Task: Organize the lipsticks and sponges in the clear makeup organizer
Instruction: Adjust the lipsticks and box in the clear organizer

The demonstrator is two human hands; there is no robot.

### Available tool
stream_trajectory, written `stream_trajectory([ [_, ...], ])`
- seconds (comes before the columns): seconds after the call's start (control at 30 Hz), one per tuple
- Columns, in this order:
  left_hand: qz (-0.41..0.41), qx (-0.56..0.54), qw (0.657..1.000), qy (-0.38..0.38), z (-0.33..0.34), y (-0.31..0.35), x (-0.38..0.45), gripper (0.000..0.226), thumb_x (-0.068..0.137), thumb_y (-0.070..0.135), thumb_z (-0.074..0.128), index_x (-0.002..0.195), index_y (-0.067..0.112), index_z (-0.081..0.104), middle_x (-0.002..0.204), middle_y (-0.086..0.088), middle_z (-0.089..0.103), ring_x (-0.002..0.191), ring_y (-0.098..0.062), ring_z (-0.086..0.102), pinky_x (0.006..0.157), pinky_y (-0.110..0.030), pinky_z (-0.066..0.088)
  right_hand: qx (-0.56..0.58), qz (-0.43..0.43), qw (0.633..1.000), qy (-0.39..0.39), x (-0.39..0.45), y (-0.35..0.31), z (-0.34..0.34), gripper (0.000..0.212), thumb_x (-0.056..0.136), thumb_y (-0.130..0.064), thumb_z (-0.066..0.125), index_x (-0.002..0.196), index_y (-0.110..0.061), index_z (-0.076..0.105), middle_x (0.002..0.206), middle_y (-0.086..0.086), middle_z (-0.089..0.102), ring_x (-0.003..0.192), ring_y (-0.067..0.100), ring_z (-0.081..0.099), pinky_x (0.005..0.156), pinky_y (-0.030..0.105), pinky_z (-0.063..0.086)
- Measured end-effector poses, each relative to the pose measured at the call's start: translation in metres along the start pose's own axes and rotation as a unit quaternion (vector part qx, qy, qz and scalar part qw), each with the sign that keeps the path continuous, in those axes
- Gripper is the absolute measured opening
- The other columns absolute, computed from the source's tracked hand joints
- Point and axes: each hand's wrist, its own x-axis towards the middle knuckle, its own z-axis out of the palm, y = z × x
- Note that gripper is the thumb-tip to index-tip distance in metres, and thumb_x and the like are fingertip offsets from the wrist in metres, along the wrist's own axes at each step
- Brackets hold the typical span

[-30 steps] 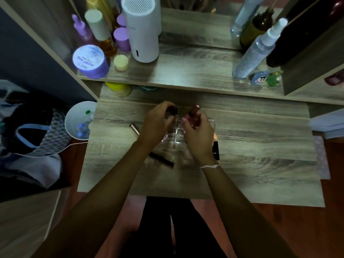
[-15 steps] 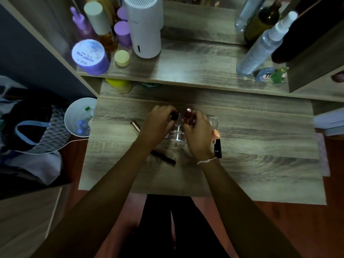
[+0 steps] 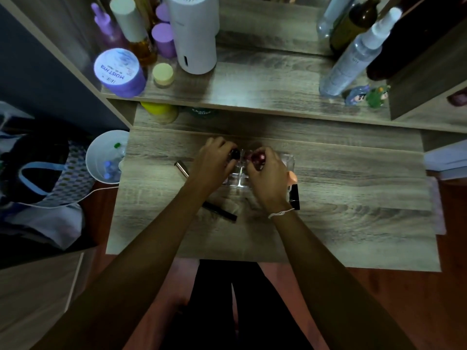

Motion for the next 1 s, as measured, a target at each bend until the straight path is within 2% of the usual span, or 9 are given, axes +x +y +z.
stream_trajectory([
  [0.1,-0.003,-0.002,1.0,0.006,0.0,0.0,0.001,0.032,0.085,0.016,0.064,0.116,0.008,0.06,0.114,-0.014,0.059,0.105,-0.029,0.05,0.084,-0.038,0.043,-0.003,-0.001,1.0,0.012,0.001,0.0,-0.001,0.025,0.082,-0.022,0.072,0.104,-0.019,0.06,0.103,0.004,0.069,0.1,0.028,0.062,0.083,0.038,0.052],
  [0.23,-0.013,-0.006,1.0,0.016,0.002,0.002,0.001,0.034,0.086,0.02,0.065,0.118,0.009,0.058,0.117,-0.013,0.058,0.107,-0.027,0.05,0.086,-0.035,0.042,0.0,-0.007,1.0,-0.001,0.005,-0.003,-0.003,0.024,0.083,-0.018,0.069,0.105,-0.018,0.06,0.101,0.003,0.069,0.093,0.022,0.065,0.082,0.044,0.056],
  [0.4,-0.013,-0.013,1.0,0.021,0.002,0.001,0.0,0.033,0.086,0.021,0.065,0.116,0.01,0.059,0.117,-0.012,0.058,0.108,-0.027,0.05,0.088,-0.038,0.045,-0.008,-0.018,1.0,-0.007,0.007,-0.005,-0.004,0.021,0.085,-0.018,0.067,0.105,-0.019,0.06,0.104,0.003,0.069,0.096,0.021,0.064,0.087,0.046,0.054],
  [0.57,-0.007,-0.016,0.999,0.029,0.001,0.0,-0.001,0.031,0.086,0.021,0.065,0.115,0.009,0.059,0.116,-0.013,0.059,0.107,-0.028,0.051,0.087,-0.041,0.048,0.002,-0.031,0.999,0.007,0.007,-0.004,-0.003,0.019,0.084,-0.016,0.068,0.102,-0.017,0.061,0.1,0.003,0.07,0.088,0.017,0.065,0.082,0.044,0.056],
  [0.73,-0.007,-0.025,0.999,0.031,0.001,-0.003,-0.001,0.033,0.087,0.022,0.065,0.117,0.01,0.059,0.117,-0.013,0.059,0.108,-0.027,0.051,0.088,-0.041,0.048,0.009,-0.032,0.999,0.012,0.007,-0.003,-0.002,0.02,0.086,-0.018,0.068,0.105,-0.018,0.062,0.101,0.001,0.07,0.089,0.015,0.066,0.081,0.041,0.058],
  [0.87,-0.018,-0.055,0.996,0.069,-0.009,-0.006,-0.009,0.034,0.088,0.023,0.064,0.119,0.011,0.059,0.119,-0.011,0.058,0.109,-0.024,0.052,0.086,-0.027,0.045,0.013,-0.032,0.999,0.012,0.007,-0.001,-0.001,0.018,0.085,-0.018,0.068,0.102,-0.019,0.061,0.096,0.0,0.07,0.087,0.015,0.065,0.078,0.042,0.058],
  [0.97,-0.085,-0.105,0.98,0.144,-0.022,-0.02,-0.029,0.032,0.09,0.026,0.062,0.12,0.016,0.057,0.12,-0.01,0.054,0.105,-0.016,0.051,0.081,-0.01,0.039,0.029,-0.024,0.999,0.01,0.007,0.0,-0.003,0.019,0.085,-0.017,0.068,0.103,-0.018,0.061,0.095,0.0,0.069,0.087,0.015,0.065,0.078,0.041,0.058],
  [1.0,-0.112,-0.119,0.972,0.169,-0.025,-0.028,-0.039,0.032,0.091,0.028,0.061,0.12,0.018,0.056,0.121,-0.01,0.053,0.104,-0.014,0.051,0.081,-0.009,0.041,0.042,-0.024,0.999,0.013,0.006,0.0,-0.005,0.02,0.085,-0.016,0.068,0.103,-0.018,0.061,0.093,0.0,0.069,0.085,0.015,0.065,0.076,0.04,0.057],
])
